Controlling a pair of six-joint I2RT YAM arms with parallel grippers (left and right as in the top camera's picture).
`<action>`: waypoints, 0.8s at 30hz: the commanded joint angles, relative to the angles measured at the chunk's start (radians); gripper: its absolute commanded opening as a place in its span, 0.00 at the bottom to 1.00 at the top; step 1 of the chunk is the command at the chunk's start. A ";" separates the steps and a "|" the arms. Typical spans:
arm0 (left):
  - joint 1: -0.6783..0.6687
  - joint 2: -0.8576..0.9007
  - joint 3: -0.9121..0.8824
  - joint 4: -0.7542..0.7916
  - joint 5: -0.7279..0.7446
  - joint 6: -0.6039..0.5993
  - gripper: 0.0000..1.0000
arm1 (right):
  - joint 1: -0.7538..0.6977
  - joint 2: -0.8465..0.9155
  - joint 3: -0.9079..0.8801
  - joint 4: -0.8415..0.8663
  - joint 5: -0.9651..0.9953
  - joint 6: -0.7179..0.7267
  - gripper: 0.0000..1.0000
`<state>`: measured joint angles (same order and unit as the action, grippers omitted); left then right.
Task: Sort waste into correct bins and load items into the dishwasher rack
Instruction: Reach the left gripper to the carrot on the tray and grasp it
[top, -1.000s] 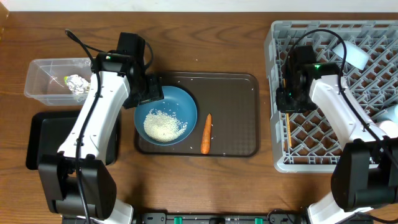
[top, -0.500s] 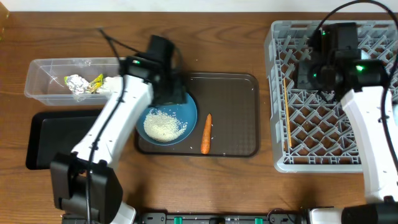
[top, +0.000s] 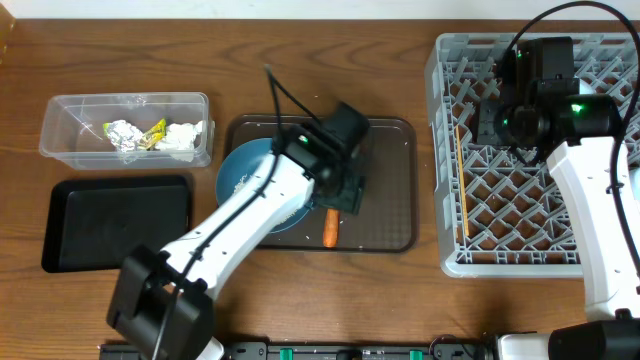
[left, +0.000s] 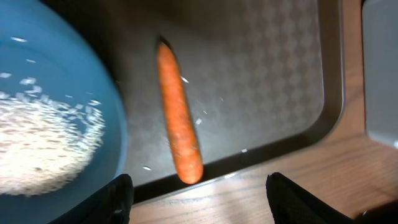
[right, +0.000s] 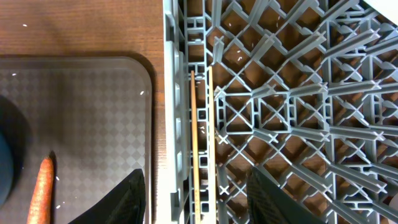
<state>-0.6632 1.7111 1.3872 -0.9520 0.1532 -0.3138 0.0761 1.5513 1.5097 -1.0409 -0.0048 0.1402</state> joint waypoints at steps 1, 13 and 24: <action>-0.027 0.041 -0.031 -0.003 -0.016 0.002 0.70 | -0.003 0.006 -0.002 -0.003 -0.003 -0.022 0.47; -0.033 0.146 -0.048 0.000 -0.016 -0.005 0.69 | -0.003 0.006 -0.002 -0.018 0.000 -0.027 0.46; -0.033 0.239 -0.048 0.033 -0.016 -0.005 0.70 | -0.003 0.006 -0.002 -0.023 0.001 -0.034 0.46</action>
<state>-0.6968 1.9255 1.3476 -0.9207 0.1501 -0.3145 0.0761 1.5513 1.5097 -1.0595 -0.0044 0.1211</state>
